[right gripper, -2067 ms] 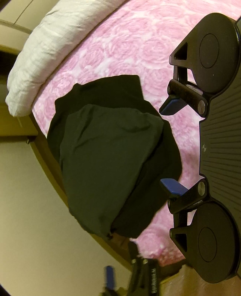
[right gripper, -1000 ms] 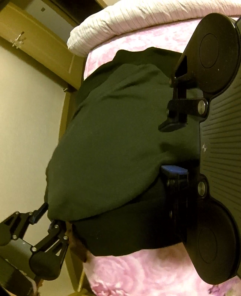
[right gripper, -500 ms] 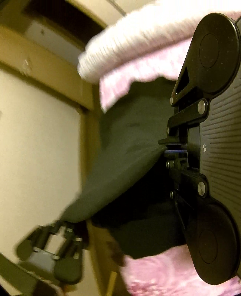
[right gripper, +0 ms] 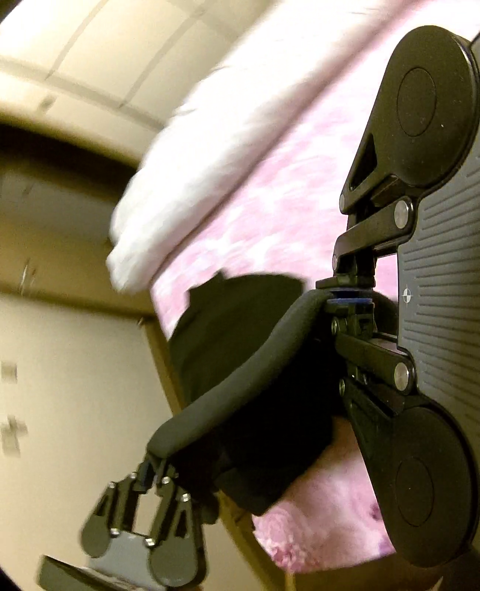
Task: Fold clothes
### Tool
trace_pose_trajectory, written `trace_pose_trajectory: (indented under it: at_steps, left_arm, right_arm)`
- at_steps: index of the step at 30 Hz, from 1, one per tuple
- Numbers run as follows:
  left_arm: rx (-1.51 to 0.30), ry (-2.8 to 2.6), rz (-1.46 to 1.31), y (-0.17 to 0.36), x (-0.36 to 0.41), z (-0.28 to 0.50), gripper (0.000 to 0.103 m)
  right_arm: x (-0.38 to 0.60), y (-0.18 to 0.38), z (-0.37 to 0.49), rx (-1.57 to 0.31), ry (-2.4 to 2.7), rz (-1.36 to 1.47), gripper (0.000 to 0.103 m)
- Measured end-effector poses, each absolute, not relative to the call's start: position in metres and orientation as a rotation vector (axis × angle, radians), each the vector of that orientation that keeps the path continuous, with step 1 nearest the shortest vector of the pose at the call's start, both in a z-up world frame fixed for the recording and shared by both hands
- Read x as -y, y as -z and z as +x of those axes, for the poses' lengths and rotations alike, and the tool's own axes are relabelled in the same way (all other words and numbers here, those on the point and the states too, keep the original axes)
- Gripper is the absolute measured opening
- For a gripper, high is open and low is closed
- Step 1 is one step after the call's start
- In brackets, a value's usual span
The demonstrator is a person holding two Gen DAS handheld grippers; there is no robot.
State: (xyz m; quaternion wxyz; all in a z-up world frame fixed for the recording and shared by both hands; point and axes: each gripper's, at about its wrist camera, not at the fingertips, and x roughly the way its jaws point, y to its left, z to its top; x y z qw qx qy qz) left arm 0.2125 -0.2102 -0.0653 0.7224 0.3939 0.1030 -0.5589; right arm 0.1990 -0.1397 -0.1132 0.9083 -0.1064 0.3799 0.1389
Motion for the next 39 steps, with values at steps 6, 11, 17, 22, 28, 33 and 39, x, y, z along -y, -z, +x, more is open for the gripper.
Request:
trace_pose_trajectory:
  at_steps: [6,11,17,22,28,33,39]
  left_arm:
    - [-0.119,1.394,0.932,0.083,0.381,0.066,0.010]
    - [-0.023,1.575,0.865,0.087,0.540,-0.047,0.001]
    - [-0.009,1.734,0.800,0.076,0.669,-0.143,0.026]
    - [-0.115,1.736,0.876,0.119,0.669,-0.125,0.032]
    - [-0.401,1.633,0.992,0.206,0.632,-0.084,0.031]
    - [-0.561,1.574,1.019,0.251,0.608,-0.067,0.032]
    - [-0.716,1.500,0.962,0.271,0.607,-0.071,0.038]
  right_arm:
    - [0.276,0.121,0.114,-0.807,-0.109,-0.007,0.001]
    - [0.389,0.128,0.042,-0.819,0.041,0.171,0.002]
    - [0.510,0.156,-0.008,-0.868,0.334,0.332,0.002]
    - [0.561,0.172,-0.042,-0.926,0.503,0.411,0.009]
    - [0.530,0.194,-0.034,-1.052,0.432,0.404,0.034]
    - [0.499,0.217,-0.002,-1.145,0.298,0.322,0.047]
    - [0.455,0.249,0.086,-1.198,-0.007,0.080,0.052]
